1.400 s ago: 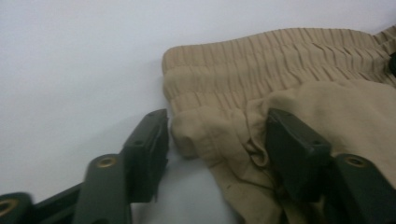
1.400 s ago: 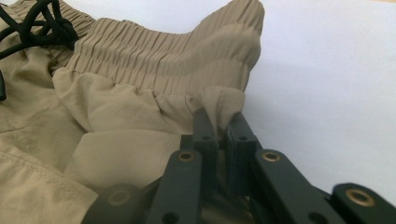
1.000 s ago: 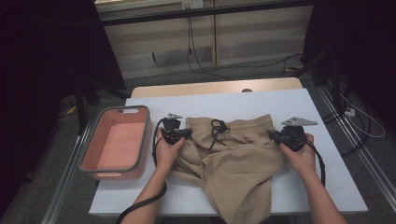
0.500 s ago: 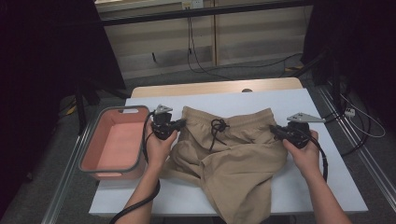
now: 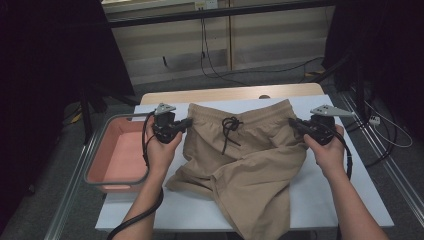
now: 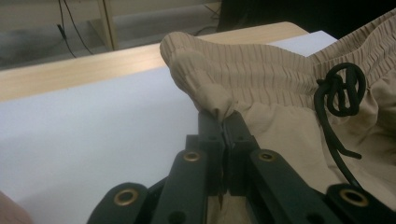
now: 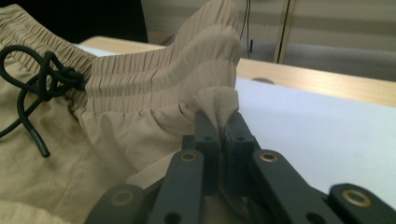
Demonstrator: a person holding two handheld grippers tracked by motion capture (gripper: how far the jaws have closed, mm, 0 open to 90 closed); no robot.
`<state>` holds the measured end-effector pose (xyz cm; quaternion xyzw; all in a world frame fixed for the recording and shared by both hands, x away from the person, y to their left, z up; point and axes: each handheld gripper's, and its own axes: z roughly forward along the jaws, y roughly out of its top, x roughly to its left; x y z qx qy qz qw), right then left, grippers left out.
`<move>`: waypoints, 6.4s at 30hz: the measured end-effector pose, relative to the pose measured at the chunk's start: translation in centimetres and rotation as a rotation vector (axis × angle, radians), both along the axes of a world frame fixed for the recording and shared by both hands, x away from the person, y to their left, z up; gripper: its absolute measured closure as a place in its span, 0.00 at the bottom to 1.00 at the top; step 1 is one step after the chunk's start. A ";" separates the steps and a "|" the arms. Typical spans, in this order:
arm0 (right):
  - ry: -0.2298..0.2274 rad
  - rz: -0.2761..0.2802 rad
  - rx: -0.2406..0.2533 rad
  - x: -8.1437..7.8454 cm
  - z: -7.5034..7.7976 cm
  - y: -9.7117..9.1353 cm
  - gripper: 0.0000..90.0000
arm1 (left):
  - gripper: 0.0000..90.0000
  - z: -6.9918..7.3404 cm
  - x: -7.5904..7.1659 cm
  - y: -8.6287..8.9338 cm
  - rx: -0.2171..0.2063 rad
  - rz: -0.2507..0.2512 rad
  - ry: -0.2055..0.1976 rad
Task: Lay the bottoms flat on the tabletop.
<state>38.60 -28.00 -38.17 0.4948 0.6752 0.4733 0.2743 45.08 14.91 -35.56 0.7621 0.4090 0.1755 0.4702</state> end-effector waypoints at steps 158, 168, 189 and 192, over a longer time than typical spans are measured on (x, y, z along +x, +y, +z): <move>0.112 0.197 -0.272 0.2 -6.8 12.4 0.99 | 0.30 -8.7 -7.7 -4.3 0.117 -0.415 0.129; 0.129 0.157 -0.259 0.5 -7.1 10.9 0.95 | 0.61 -9.2 -7.8 -4.6 0.147 -0.490 0.173; 0.017 0.318 -0.255 -4.2 -4.0 12.5 0.46 | 1.00 -7.8 -5.5 -4.0 0.134 -0.404 0.141; 0.002 0.371 -0.236 -5.0 -3.5 13.2 0.52 | 1.00 -8.0 -4.3 -3.9 0.118 -0.361 0.131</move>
